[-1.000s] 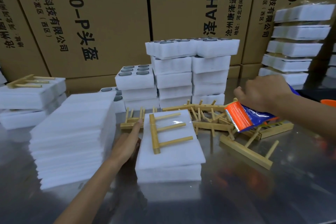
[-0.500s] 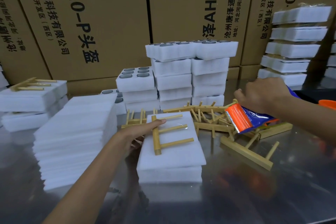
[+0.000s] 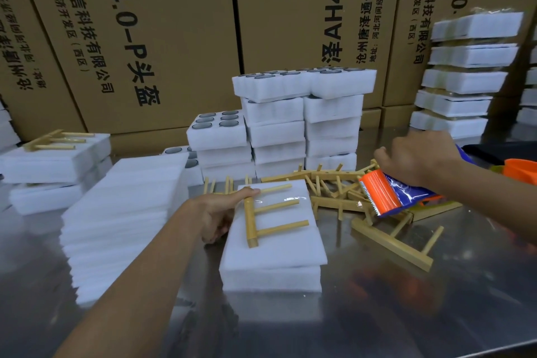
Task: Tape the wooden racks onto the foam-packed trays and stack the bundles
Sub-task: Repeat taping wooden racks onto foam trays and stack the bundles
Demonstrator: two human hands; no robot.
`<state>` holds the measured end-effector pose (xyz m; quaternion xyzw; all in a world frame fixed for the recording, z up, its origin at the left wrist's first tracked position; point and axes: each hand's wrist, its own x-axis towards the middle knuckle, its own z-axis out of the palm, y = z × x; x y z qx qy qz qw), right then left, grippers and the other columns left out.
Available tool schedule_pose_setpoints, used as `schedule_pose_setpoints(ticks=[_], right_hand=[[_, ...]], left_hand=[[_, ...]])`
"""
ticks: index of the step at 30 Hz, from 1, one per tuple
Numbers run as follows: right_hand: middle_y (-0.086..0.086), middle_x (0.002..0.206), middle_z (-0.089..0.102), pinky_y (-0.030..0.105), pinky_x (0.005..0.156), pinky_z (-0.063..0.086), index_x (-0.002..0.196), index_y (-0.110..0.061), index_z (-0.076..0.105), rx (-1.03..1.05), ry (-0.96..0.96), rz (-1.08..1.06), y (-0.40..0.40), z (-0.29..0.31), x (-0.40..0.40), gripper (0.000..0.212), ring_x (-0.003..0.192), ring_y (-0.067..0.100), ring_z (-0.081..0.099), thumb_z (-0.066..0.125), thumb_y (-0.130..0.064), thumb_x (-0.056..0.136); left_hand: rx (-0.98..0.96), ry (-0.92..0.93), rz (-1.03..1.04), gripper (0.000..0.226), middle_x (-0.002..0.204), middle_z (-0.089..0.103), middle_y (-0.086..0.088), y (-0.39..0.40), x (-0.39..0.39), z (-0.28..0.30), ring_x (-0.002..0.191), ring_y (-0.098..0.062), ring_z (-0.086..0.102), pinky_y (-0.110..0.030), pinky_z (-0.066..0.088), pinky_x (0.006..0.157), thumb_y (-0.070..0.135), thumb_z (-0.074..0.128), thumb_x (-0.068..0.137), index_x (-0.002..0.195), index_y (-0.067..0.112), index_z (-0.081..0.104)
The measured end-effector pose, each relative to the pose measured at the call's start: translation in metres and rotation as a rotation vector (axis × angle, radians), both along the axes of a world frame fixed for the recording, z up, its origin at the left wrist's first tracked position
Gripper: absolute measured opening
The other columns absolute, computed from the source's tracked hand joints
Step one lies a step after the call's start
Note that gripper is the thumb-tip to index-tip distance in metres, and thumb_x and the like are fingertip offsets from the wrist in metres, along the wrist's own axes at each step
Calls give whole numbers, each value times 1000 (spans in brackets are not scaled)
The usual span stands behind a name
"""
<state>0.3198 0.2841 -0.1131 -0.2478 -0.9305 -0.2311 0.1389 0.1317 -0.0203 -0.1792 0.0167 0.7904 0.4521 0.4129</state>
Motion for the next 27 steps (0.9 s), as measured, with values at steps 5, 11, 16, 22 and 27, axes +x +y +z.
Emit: schedule_pose_setpoints(ticks=[5, 11, 16, 22, 27], right_hand=[[-3, 84, 60, 27, 58, 31, 111, -24, 54, 29, -9, 5, 1, -1, 5, 42, 69, 11, 50, 37, -58, 94], [-1, 98, 65, 28, 60, 33, 121, -23, 52, 34, -67, -11, -1, 2, 15, 43, 73, 11, 50, 38, -55, 95], [1, 103, 65, 29, 66, 37, 124, -21, 47, 38, -103, 27, -6, 6, 33, 43, 75, 12, 46, 43, -52, 94], [-2, 91, 63, 27, 60, 40, 117, -24, 44, 103, -122, 70, -22, 8, 39, 42, 66, 9, 45, 44, -58, 92], [-7, 67, 44, 26, 53, 33, 93, -26, 44, -7, -46, 114, -43, 15, 37, 29, 60, 10, 45, 37, -54, 95]], left_hand=[[83, 52, -19, 84, 102, 65, -8, 2, 3, 4, 85, -22, 58, -28, 46, 84, 67, 85, 41, 105, 15, 68], [248, 70, -5, 97, 123, 70, -9, 4, 10, 3, 116, -24, 64, -43, 46, 107, 64, 89, 40, 122, 17, 69], [529, 78, 72, 79, 121, 71, -10, -6, 20, -9, 112, -29, 68, -48, 50, 102, 45, 95, 48, 118, 16, 73], [771, 145, 116, 54, 118, 72, -11, -23, 45, -14, 107, -29, 70, -47, 52, 99, 43, 86, 60, 108, 18, 77], [1042, 106, 168, 19, 99, 76, -4, -31, 74, -8, 87, -24, 75, -38, 60, 70, 38, 73, 75, 91, 29, 77]])
